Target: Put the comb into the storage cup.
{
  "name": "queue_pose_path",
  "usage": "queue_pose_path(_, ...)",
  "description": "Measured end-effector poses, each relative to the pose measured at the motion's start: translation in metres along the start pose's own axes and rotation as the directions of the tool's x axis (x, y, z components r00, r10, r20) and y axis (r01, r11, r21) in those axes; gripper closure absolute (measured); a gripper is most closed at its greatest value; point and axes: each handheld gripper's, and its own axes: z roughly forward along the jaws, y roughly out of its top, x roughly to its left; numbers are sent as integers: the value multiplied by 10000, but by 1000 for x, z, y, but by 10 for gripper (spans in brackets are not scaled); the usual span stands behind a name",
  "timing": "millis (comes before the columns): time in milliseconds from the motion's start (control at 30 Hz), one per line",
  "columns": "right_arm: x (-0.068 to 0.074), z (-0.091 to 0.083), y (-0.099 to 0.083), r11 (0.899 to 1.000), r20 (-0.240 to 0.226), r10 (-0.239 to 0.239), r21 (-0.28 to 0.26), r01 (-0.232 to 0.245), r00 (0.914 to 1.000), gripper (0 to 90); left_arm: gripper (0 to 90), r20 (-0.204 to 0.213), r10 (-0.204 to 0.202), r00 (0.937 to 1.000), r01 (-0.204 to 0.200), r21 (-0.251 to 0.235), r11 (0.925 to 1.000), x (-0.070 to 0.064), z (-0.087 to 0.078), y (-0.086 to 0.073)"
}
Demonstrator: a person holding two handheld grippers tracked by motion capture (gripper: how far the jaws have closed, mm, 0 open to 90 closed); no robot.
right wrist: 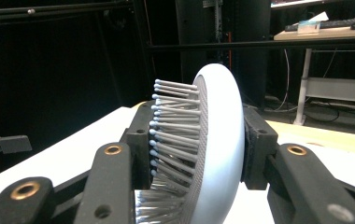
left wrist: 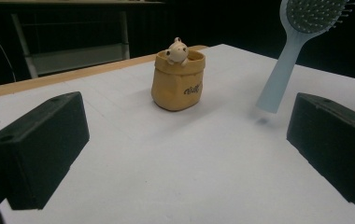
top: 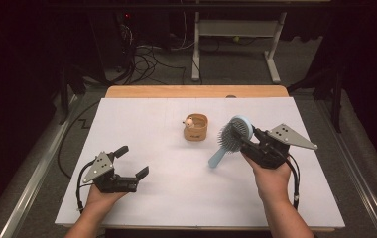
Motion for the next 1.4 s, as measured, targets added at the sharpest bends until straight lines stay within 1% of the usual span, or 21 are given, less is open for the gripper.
queue_pose_path(233,1,0,0,9999,105,-167,-15,167,9998,575,0,-23,-28,10000,28,1,10000,2,-1,-1)
queue_pose_path(300,1,2,0,9999,136,-142,-14,142,9998,575,0,-54,-8,10000,8,2,10000,3,-2,-1)
queue_pose_path(433,1,5,2,9995,212,-330,-20,331,9992,575,0,-88,19,10000,-19,-66,10000,3,-2,-2)
queue_pose_path(533,0,7,4,9994,245,-337,-45,338,9991,575,0,-96,91,9999,-92,-97,9999,2,-2,-2)
queue_pose_path(633,0,8,7,9994,306,-343,-48,345,9989,575,0,-113,194,9997,-194,-16,9998,2,-2,-3)
queue_pose_path(767,0,11,11,9993,318,-375,-74,377,9988,576,0,-79,188,9998,-188,-57,9998,2,-2,-3)
queue_pose_path(800,1,12,12,9991,325,-414,-94,417,9986,576,0,20,178,9998,-178,-48,9998,2,-1,-3)
queue_pose_path(967,2,20,12,9989,353,-462,-8,463,9983,576,0,66,216,9997,-216,-38,9998,0,0,-3)
queue_pose_path(1133,2,28,15,9989,326,-458,-82,461,9984,576,0,129,241,9996,-242,83,9997,0,1,-4)
queue_pose_path(1300,2,33,18,9987,376,-493,-122,498,9981,576,0,101,285,9995,-286,30,9996,0,1,-4)
queue_pose_path(1400,2,35,21,9989,397,-424,-199,432,9983,575,0,91,242,9997,-242,15,9997,1,0,-4)
